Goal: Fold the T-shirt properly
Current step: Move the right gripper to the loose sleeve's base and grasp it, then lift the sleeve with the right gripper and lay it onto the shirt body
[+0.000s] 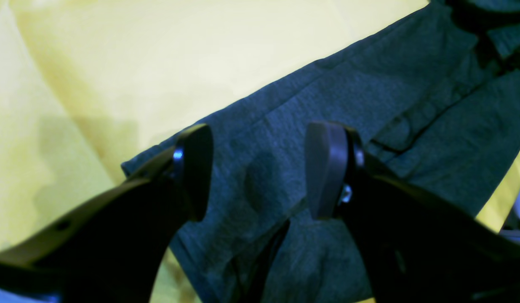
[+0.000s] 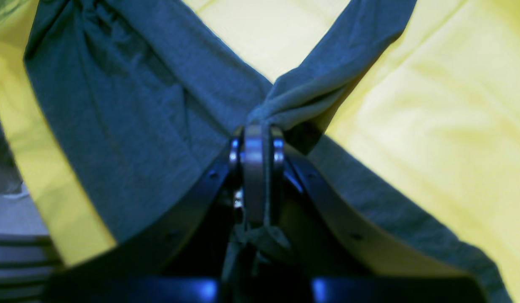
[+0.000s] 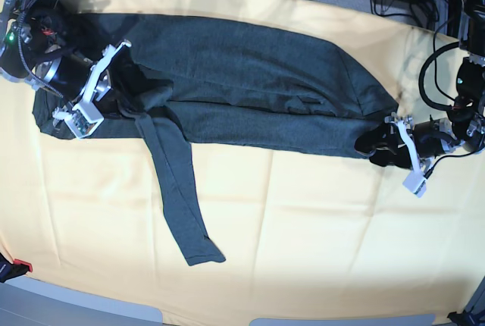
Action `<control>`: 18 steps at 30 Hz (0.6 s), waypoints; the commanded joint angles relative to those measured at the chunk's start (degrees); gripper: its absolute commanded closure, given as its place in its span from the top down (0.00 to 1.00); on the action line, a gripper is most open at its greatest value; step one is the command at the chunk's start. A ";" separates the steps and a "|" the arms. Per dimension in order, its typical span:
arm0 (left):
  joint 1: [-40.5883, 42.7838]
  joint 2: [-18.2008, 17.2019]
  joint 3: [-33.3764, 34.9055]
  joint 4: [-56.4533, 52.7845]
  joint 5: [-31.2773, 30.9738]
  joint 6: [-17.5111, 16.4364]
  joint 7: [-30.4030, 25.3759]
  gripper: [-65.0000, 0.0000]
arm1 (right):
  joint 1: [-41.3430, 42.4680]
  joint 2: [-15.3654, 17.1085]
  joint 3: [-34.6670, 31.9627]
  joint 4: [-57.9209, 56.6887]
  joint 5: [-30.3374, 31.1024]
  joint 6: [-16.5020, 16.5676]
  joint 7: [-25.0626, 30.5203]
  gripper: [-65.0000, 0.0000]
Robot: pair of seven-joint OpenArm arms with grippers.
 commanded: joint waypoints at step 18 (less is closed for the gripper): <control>-1.14 -1.11 -0.79 0.74 -1.16 -0.45 -1.38 0.55 | -2.54 2.16 0.48 3.80 19.19 0.25 -18.88 0.00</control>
